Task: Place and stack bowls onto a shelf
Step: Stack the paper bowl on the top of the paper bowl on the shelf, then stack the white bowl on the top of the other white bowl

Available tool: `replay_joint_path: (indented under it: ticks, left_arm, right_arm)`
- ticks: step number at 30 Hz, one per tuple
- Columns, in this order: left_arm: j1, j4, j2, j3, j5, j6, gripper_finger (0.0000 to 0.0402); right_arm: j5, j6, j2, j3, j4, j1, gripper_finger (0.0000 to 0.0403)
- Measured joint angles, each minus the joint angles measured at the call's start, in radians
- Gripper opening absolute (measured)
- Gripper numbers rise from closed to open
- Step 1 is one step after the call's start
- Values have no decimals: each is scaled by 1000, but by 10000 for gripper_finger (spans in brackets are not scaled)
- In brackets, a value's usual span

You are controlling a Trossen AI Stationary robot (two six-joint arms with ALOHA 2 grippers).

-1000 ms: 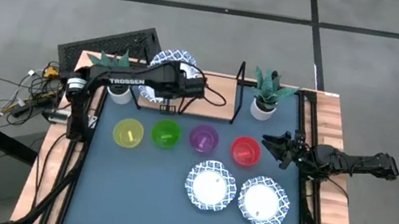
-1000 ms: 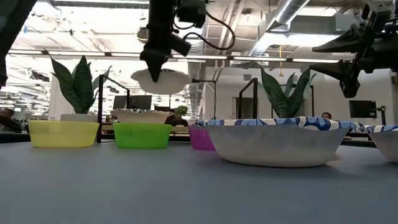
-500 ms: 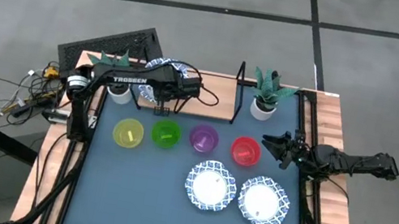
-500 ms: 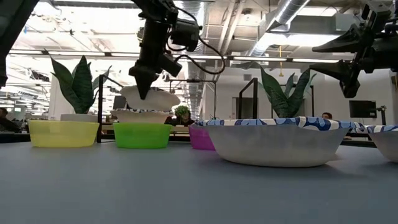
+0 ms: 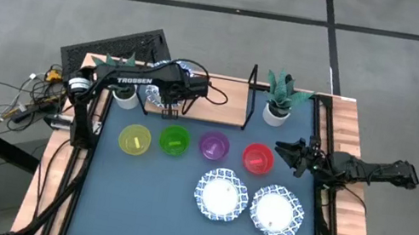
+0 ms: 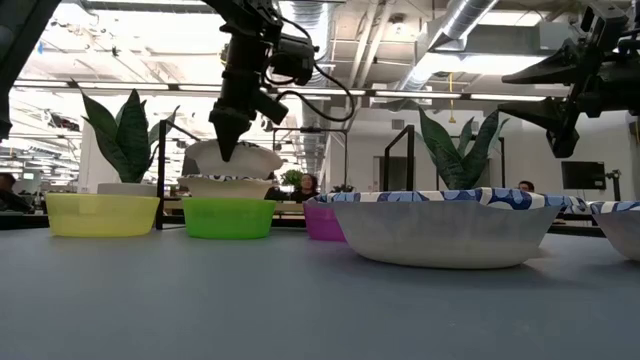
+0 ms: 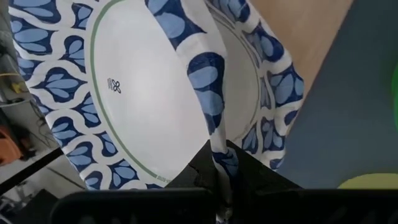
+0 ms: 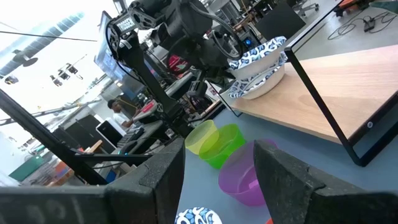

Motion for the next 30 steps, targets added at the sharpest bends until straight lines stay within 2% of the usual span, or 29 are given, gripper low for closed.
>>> replay_joint_path:
  ticks: [5, 10, 24, 30]
  left_arm:
    - [-2, -9, 0, 0, -1, -5, 3]
    - [-2, -16, 0, 0, -25, -35, 26]
    - [-2, -68, -2, 1, 17, -75, 169]
    - [-2, -123, -13, 2, 141, -96, 205]
  right_arm:
    - [0, 0, 0, 0, 0, 0, 215]
    - [0, 0, 0, 0, 0, 0, 215]
    - [0, -3, 0, 0, 0, 0, 215]
    - [0, -8, 0, 0, 0, 0, 215]
